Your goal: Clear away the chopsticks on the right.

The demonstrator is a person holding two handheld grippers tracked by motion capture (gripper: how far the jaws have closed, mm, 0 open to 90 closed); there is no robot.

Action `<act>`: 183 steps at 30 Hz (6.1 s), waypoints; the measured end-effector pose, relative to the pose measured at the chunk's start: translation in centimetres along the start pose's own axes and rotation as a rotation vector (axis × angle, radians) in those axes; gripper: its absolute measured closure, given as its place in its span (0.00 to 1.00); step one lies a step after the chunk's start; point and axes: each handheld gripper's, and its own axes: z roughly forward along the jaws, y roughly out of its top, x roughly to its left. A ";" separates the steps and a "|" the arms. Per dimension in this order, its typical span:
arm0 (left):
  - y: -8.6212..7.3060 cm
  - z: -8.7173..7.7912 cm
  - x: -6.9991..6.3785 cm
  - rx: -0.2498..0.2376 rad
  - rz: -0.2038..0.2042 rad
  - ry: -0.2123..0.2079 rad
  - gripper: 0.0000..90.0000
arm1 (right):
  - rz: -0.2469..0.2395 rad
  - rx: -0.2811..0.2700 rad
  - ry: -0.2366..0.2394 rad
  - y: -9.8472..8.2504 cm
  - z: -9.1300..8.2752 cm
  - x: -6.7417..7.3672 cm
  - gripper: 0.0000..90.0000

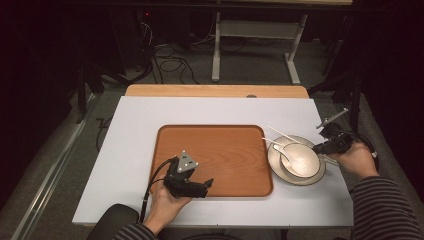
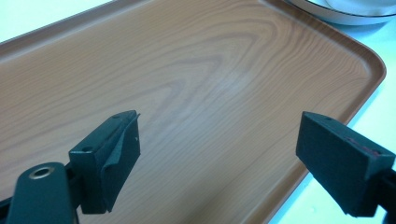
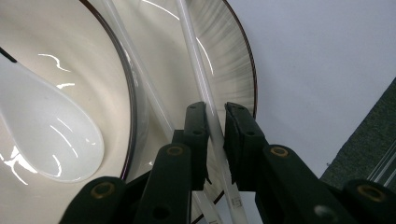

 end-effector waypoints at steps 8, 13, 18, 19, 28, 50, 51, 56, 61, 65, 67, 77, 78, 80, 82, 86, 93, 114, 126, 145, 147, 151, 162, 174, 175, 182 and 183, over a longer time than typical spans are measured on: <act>0.0 0.0 0.0 0.000 -0.001 0.000 0.16 | -0.013 -0.003 -0.011 -0.1 0.0 0.0 0.94; 0.0 0.0 0.0 0.001 0.000 0.000 0.16 | -0.028 -0.001 -0.022 -0.2 0.0 0.1 0.95; 0.0 0.1 0.0 0.002 -0.002 -0.001 0.16 | -0.033 -0.015 -0.025 -0.3 0.0 0.1 0.96; 0.0 0.1 0.0 0.002 -0.002 -0.001 0.16 | -0.029 -0.015 -0.024 -0.3 0.0 0.1 0.96; 0.0 0.0 0.1 0.002 -0.001 -0.004 0.17 | -0.003 -0.049 -0.023 -0.7 -0.6 0.1 0.96; 0.3 0.0 0.1 0.000 0.006 -0.015 0.17 | -0.037 -0.211 -0.060 -1.4 -8.0 7.6 0.96; 0.4 0.1 0.1 0.000 0.007 -0.016 0.17 | -0.039 -0.218 -0.050 -1.4 -8.2 8.2 0.96; 0.5 0.1 0.1 -0.001 0.009 -0.019 0.17 | -0.063 -0.231 -0.030 -1.2 -8.4 10.8 0.96; 0.5 0.2 0.0 0.001 0.014 -0.022 0.17 | -0.090 -0.245 -0.001 -0.9 -7.9 14.1 0.96; 0.6 0.3 -0.1 0.002 0.018 -0.025 0.17 | -0.097 -0.231 0.012 -0.5 -6.8 15.9 0.96; 0.6 0.3 -0.1 0.001 0.017 -0.026 0.17 | -0.091 -0.223 0.013 -0.2 -6.0 16.6 0.96; 0.6 0.2 -0.1 0.001 0.021 -0.026 0.17 | -0.079 -0.212 0.040 1.3 -2.7 18.7 0.96; 0.6 0.2 -0.1 0.001 0.021 -0.026 0.17 | -0.079 -0.212 0.040 1.3 -2.7 18.7 0.96; 0.6 0.2 -0.1 0.001 0.021 -0.026 0.17 | -0.076 -0.206 0.040 1.8 -1.6 19.2 0.96; 0.6 0.2 -0.1 0.001 0.022 -0.026 0.17 | -0.067 -0.199 0.043 2.0 -1.2 19.4 0.96; 0.6 0.2 -0.1 0.001 0.023 -0.025 0.17 | -0.069 -0.176 0.036 2.8 0.9 19.9 0.96; 0.6 0.1 -0.1 0.000 0.021 -0.025 0.17 | -0.052 -0.156 0.035 3.7 2.6 20.3 0.96; 0.5 0.0 -0.1 -0.001 0.018 -0.021 0.17 | 0.004 -0.120 -0.001 3.5 4.6 19.3 0.93; 0.5 -0.1 -0.1 -0.003 0.018 -0.020 0.17 | 0.029 -0.111 -0.039 3.3 4.5 19.0 0.92; 0.5 -0.2 0.0 -0.007 0.018 -0.017 0.17 | 0.026 -0.143 -0.031 2.9 3.6 19.0 0.84; 0.5 -0.2 0.0 -0.007 0.016 -0.016 0.17 | 0.018 -0.142 -0.028 2.9 3.6 19.0 0.84; 0.5 -0.2 0.0 -0.008 0.016 -0.017 0.17 | 0.016 -0.155 -0.015 2.9 3.2 19.1 0.84; 0.5 0.0 0.0 -0.002 0.014 -0.015 0.17 | -0.042 -0.325 0.018 0.6 -3.4 16.4 0.86; 0.5 -0.1 0.0 0.000 0.008 -0.009 0.17 | 0.010 -0.364 -0.076 -1.2 -7.3 10.0 0.88; 0.5 -0.1 0.0 0.000 0.008 -0.009 0.17 | 0.010 -0.364 -0.076 -1.2 -7.3 10.0 0.88; 0.2 -0.4 0.3 -0.002 -0.009 0.006 0.17 | 0.052 -0.346 -0.076 -2.1 -7.4 6.0 0.88; 0.2 -0.5 0.3 -0.001 -0.012 0.008 0.17 | 0.056 -0.334 -0.083 -2.2 -7.2 5.6 0.88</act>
